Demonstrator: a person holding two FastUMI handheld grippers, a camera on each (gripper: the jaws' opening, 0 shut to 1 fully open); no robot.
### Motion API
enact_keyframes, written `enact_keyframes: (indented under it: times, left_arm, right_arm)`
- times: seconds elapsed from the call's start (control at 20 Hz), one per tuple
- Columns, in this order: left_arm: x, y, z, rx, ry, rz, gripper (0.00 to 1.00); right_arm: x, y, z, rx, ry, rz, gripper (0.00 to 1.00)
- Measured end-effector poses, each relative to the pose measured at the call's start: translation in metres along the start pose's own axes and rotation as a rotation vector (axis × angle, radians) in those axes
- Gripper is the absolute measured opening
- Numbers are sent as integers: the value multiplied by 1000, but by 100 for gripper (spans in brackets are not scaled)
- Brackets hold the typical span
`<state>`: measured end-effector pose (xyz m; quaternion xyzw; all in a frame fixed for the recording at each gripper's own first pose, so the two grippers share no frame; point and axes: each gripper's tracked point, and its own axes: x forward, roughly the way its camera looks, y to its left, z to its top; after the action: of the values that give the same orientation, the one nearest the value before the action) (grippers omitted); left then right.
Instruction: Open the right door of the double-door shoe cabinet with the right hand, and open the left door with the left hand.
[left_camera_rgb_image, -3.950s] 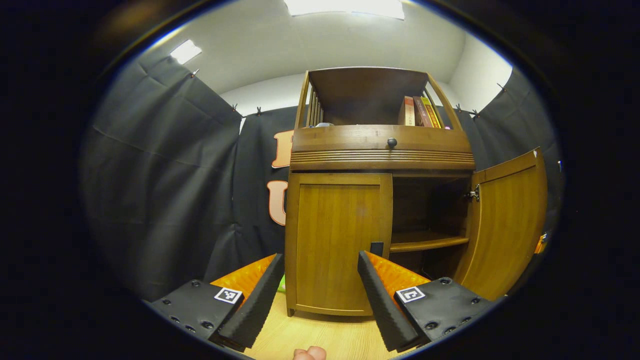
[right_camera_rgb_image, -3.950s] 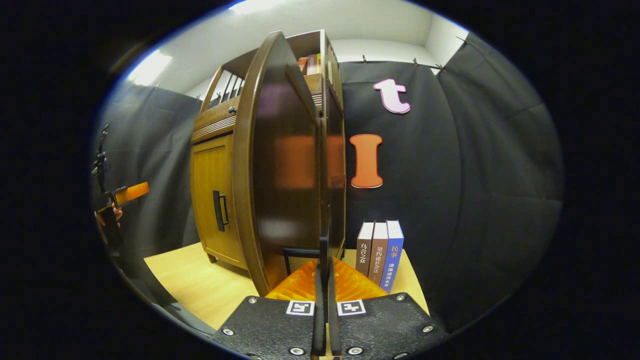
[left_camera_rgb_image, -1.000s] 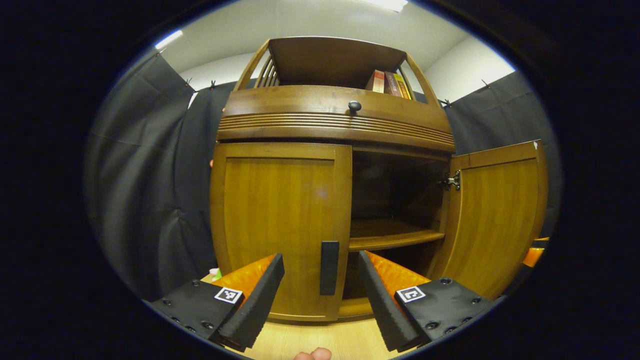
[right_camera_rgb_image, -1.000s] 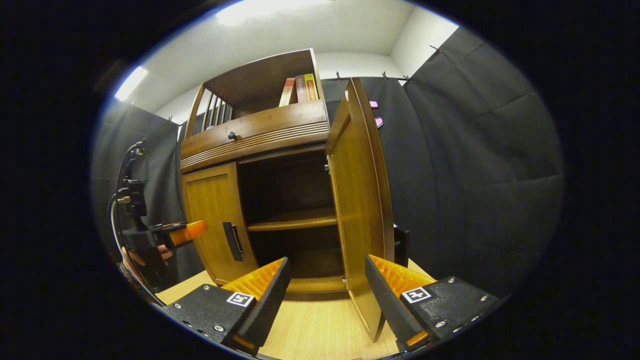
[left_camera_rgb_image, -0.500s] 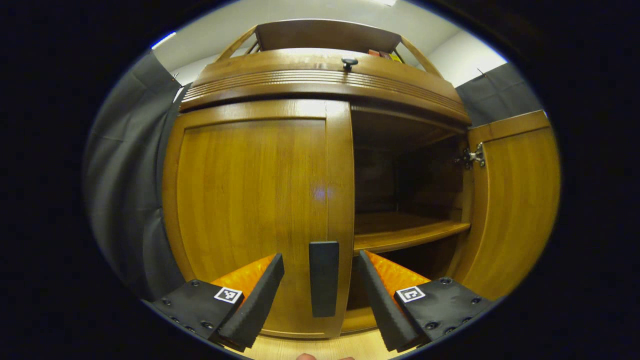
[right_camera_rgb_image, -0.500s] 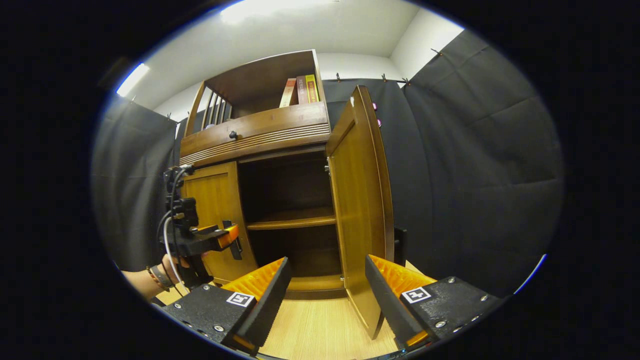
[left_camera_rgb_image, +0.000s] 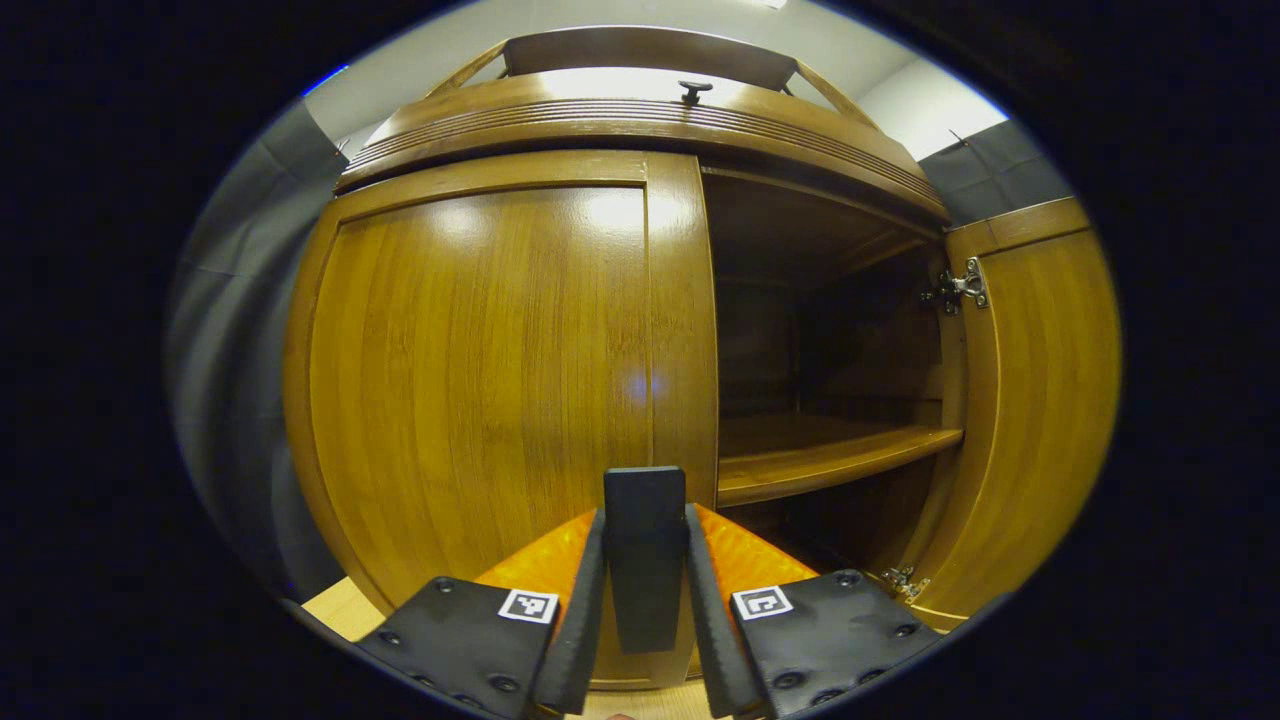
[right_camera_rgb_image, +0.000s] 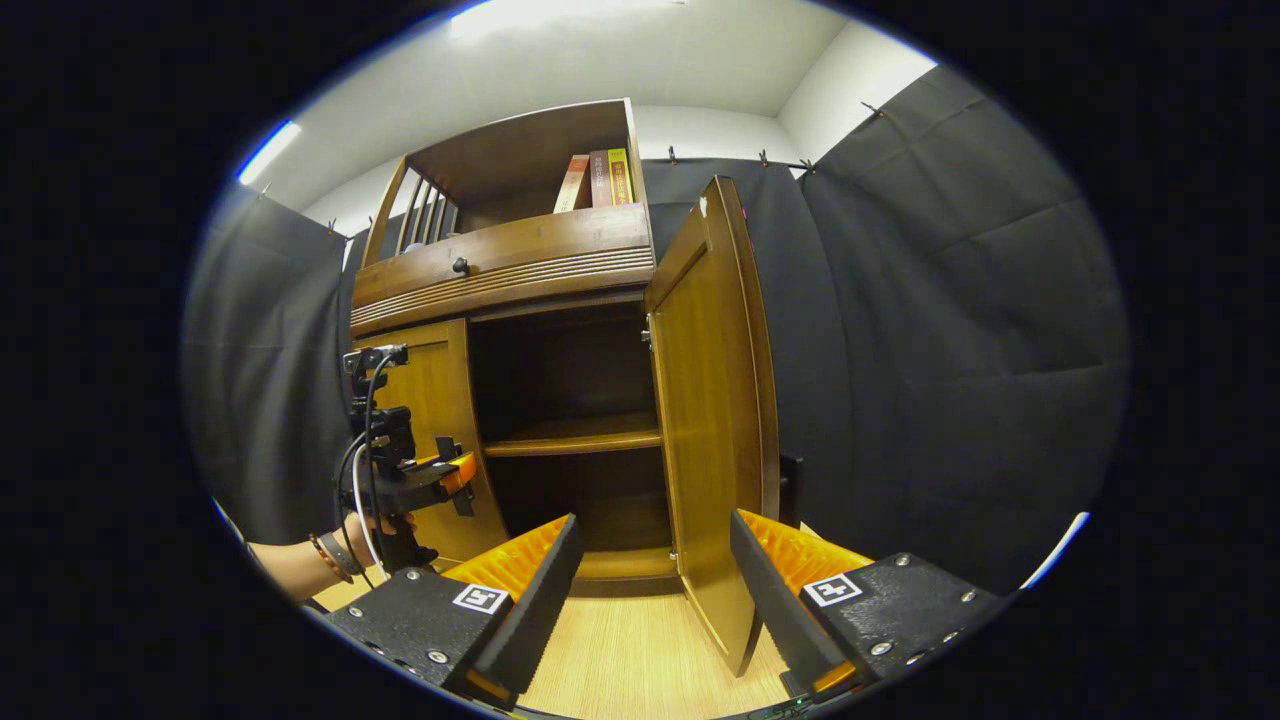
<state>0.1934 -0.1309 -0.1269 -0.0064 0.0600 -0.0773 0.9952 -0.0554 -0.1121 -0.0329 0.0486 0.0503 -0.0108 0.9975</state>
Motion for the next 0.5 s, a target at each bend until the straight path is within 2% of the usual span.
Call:
enact_keyframes:
  times: [0.25,0.5]
  left_arm:
    - [0,3,-3,-7,42,8,33]
    - [-9,5,-3,1,64,38,34]
  right_arm:
    - [4,5,-3,15,3,0,92]
    - [2,14,-7,5,16,8,92]
